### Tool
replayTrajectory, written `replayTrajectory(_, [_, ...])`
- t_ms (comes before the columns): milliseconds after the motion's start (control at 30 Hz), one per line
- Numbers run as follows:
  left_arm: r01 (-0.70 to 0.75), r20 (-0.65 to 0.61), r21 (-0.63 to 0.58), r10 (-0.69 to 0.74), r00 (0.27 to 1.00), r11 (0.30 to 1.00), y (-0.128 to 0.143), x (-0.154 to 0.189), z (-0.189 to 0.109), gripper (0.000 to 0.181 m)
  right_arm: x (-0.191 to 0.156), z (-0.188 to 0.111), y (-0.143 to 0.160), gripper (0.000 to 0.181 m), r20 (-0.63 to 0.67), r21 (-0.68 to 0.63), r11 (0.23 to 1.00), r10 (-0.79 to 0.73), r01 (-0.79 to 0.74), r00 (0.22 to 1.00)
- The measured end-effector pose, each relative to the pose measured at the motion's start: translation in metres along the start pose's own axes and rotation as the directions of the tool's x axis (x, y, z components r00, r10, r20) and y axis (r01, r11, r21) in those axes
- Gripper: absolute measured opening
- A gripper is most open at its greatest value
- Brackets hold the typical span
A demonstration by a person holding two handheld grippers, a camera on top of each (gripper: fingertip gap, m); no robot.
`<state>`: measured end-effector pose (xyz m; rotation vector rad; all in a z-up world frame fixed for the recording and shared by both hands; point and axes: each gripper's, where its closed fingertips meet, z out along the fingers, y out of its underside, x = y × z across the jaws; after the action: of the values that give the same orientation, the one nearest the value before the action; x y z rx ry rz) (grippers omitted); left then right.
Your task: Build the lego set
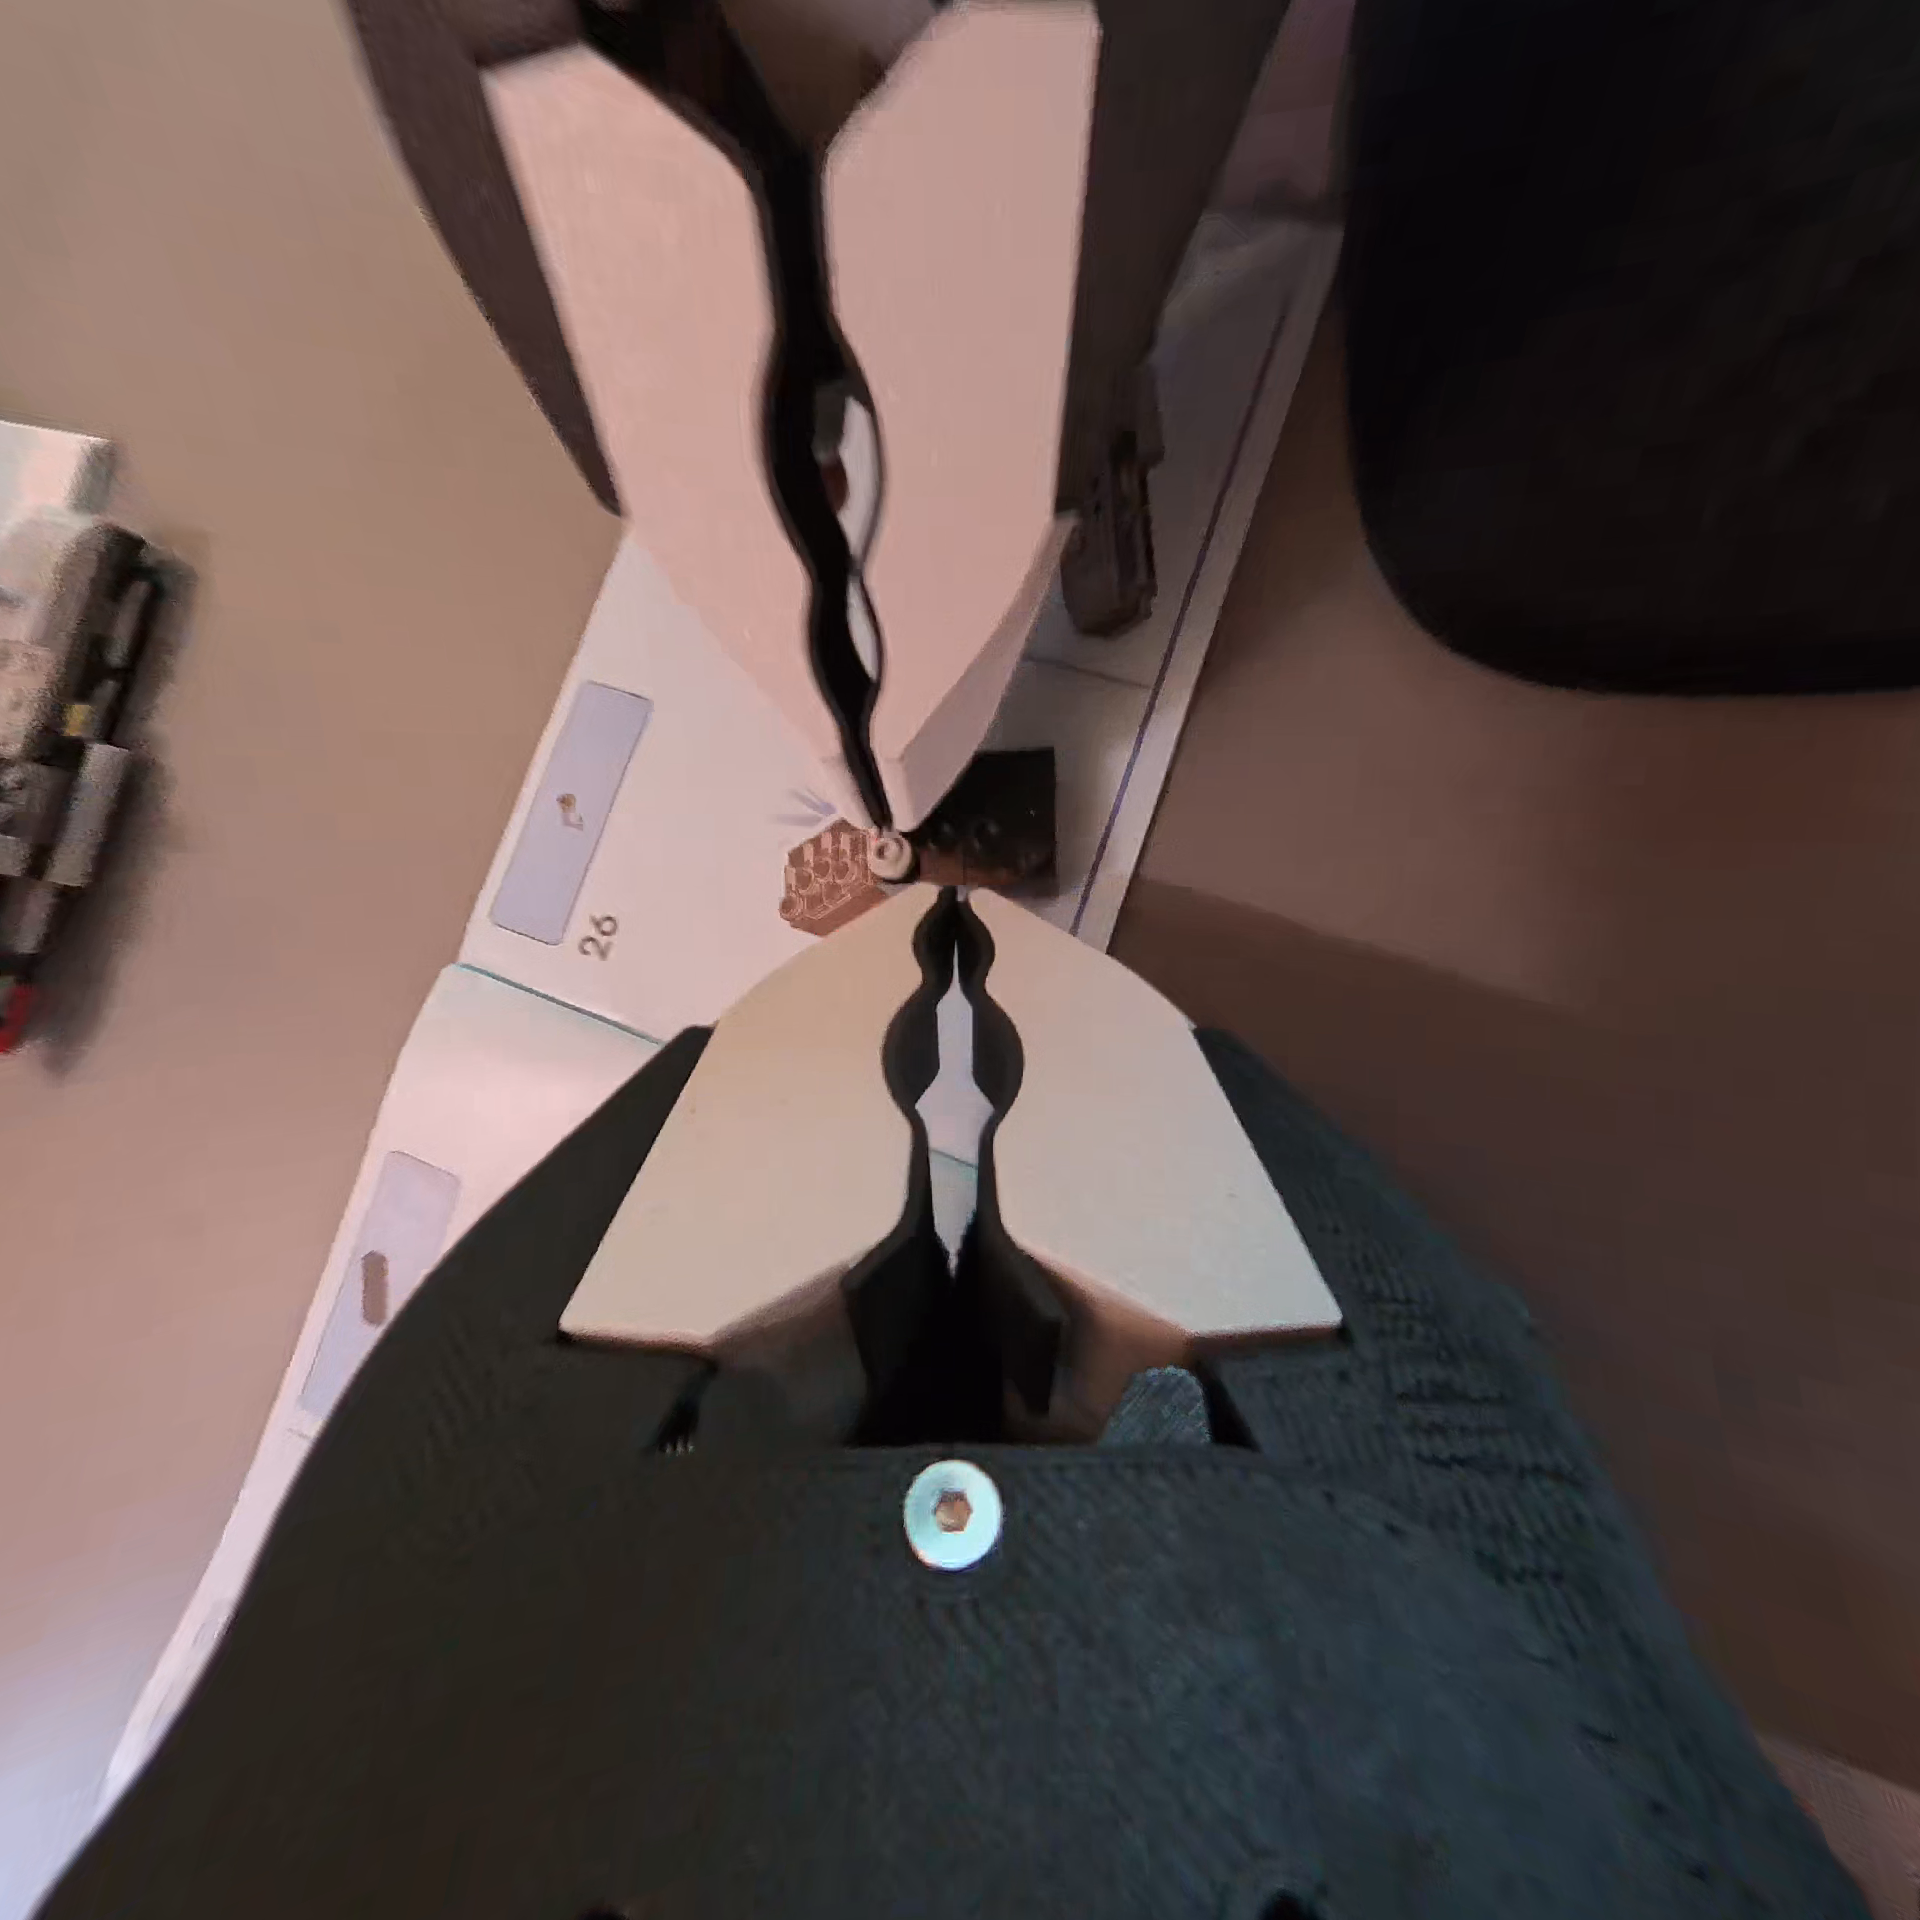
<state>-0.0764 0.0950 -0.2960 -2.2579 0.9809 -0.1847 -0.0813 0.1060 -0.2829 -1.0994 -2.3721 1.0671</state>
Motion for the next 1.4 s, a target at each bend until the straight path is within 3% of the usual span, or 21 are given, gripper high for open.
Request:
replayTrajectory(167, [0.171, -0.020, 0.169, -0.170, 0.985, 0.971, -0.018, -0.016, -0.022, 0.000, 0.000, 0.000, 0.000, 0.000, -0.001, 0.011, 1.000, -0.009, 0.009, 1.000])
replayTrajectory(333, [0.274, -0.099, 0.181, -0.259, 0.961, 0.945, -0.017, -0.015, -0.010, 0.000, 0.000, 0.000, 0.000, 0.000, -0.002, 0.022, 1.000, 0.001, -0.001, 1.000])
replayTrajectory(700, [0.258, -0.122, 0.148, -0.241, 0.963, 0.955, -0.016, -0.012, -0.002, 0.000, 0.000, 0.000, 0.000, 0.000, -0.007, 0.014, 1.000, -0.002, 0.002, 1.000])
replayTrajectory(1267, [0.186, 0.004, 0.118, -0.188, 0.982, 0.975, -0.014, -0.010, -0.002, 0.001, 0.000, 0.000, 0.000, 0.000, -0.019, -0.020, 1.000, -0.005, 0.005, 1.000])
replayTrajectory(1400, [0.245, -0.049, 0.177, -0.240, 0.969, 0.953, -0.016, -0.010, -0.007, 0.000, 0.000, 0.000, 0.000, 0.001, -0.027, -0.017, 0.999, -0.027, 0.026, 0.999])
